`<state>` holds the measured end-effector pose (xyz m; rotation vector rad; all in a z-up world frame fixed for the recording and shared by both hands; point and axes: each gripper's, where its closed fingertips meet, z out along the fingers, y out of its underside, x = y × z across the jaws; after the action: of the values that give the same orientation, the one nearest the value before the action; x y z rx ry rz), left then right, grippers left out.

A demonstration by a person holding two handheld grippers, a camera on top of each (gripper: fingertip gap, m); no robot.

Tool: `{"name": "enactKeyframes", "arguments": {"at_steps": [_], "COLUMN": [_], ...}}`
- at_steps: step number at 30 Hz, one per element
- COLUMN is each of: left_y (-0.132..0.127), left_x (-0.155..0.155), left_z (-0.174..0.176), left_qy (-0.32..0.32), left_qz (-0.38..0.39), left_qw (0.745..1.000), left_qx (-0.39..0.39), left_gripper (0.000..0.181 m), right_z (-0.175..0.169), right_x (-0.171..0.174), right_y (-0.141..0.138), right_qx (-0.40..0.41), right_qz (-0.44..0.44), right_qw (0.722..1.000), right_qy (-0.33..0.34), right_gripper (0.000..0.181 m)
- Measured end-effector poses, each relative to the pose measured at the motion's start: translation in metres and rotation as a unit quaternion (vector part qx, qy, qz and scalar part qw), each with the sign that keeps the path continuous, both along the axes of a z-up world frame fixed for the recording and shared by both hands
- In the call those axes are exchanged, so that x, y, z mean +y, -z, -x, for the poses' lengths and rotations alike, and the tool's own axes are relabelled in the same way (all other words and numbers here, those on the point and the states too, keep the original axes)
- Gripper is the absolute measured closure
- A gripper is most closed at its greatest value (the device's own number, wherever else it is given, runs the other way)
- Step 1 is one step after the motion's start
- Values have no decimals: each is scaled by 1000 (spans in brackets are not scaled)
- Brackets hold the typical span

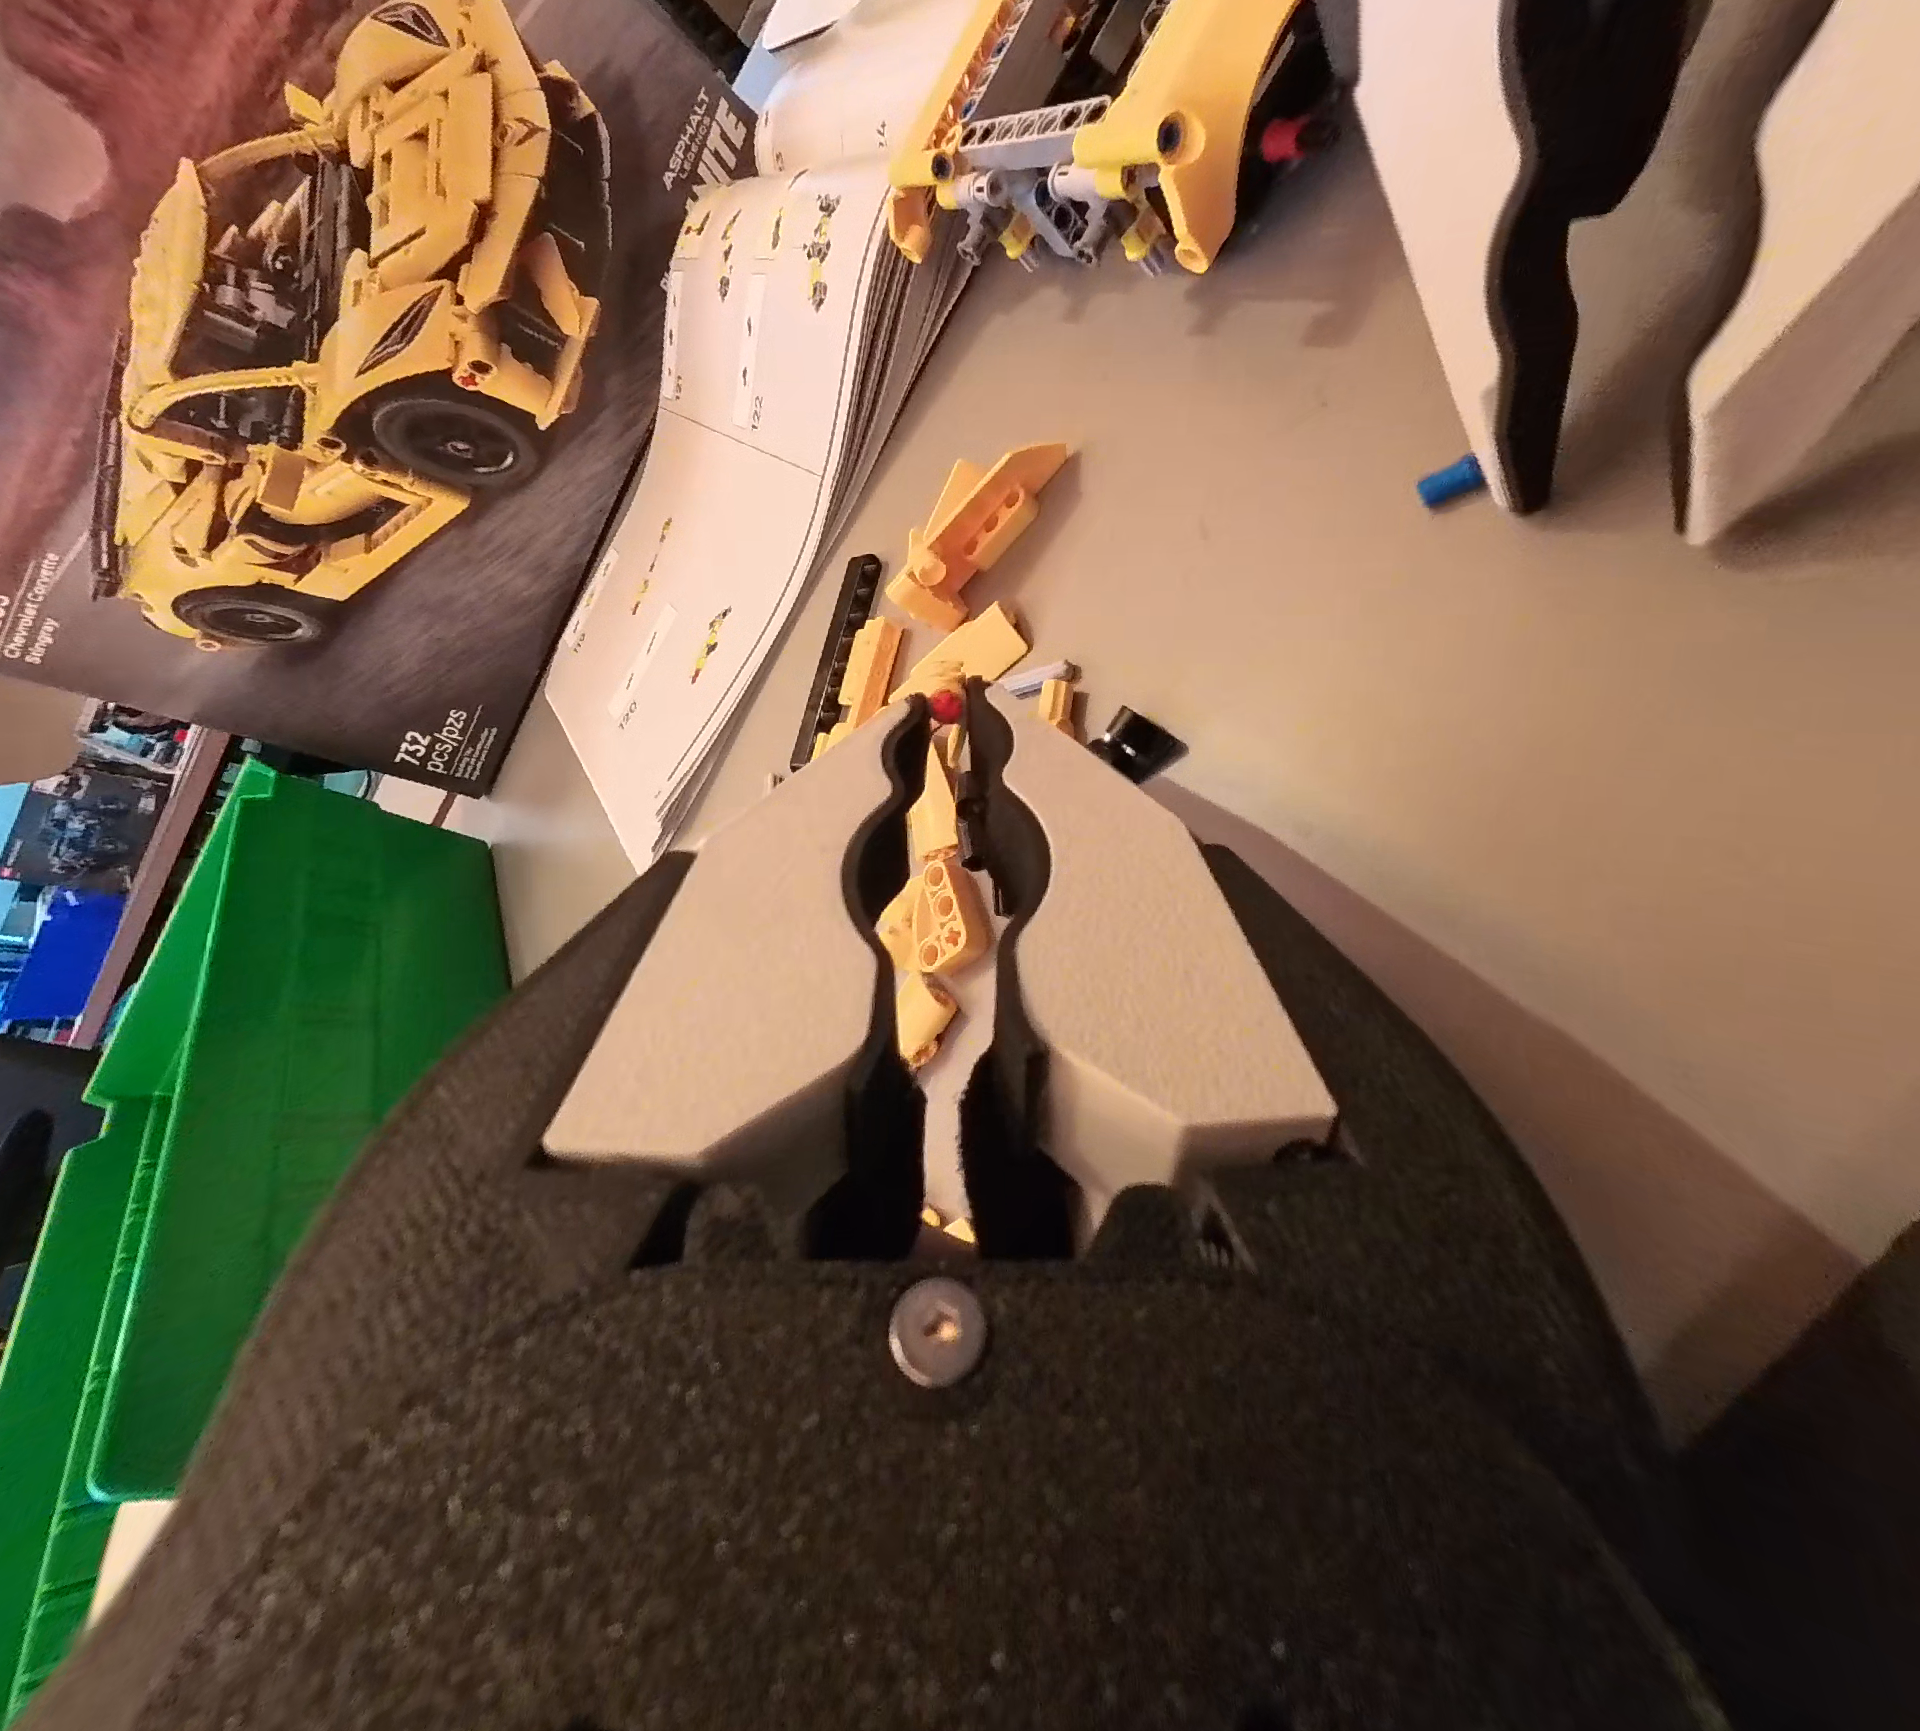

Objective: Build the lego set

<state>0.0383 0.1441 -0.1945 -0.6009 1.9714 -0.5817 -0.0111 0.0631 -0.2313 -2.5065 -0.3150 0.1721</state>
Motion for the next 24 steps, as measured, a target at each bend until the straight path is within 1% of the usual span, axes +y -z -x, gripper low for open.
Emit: {"name": "enactKeyframes", "arguments": {"at_steps": [3, 6, 8, 9, 11, 16, 18, 20, 22, 24], "left_y": [1, 2, 3, 3, 3, 5, 5, 5, 6, 7], "left_x": [-1, -4, -5, -6, -7, -13, -16, -18, -20, -22], "left_z": [0, 1, 1, 2, 2, 4, 5, 6, 7, 8], "left_qy": [3, 10, 12, 14, 18, 33, 40, 46, 50, 56], "left_qz": [2, -2, -5, -5, -6, -13, -16, -19, -23, -26], "left_qw": [1000, 1000, 1000, 1000, 1000, 999, 999, 999, 998, 998], "left_qx": [2, 3, 4, 5, 6, 5, 3, 4, 3, 4], "left_gripper": [174, 174, 174, 174, 174, 175, 175, 175, 175, 175], "right_z": [-13, -30, -38, -38, -38, -34, -33, -34, -36, -37], "right_x": [-5, -5, -10, -15, -26, -44, -45, -41, -36, -34], "right_y": [-4, -12, -10, -9, -9, -9, -4, -5, -10, -10], "right_qx": [-17, -51, -61, -59, -60, -56, -62, -77, -92, -103], "right_qz": [-3, -22, -7, 7, 21, 17, 3, -25, -55, -58], "right_qw": [1000, 998, 997, 998, 998, 994, 990, 985, 981, 979], "right_qy": [22, 38, 39, 31, 1, -90, -124, -152, -164, -167], "right_gripper": [163, 163, 160, 155, 153, 154, 153, 156, 155, 155]}}
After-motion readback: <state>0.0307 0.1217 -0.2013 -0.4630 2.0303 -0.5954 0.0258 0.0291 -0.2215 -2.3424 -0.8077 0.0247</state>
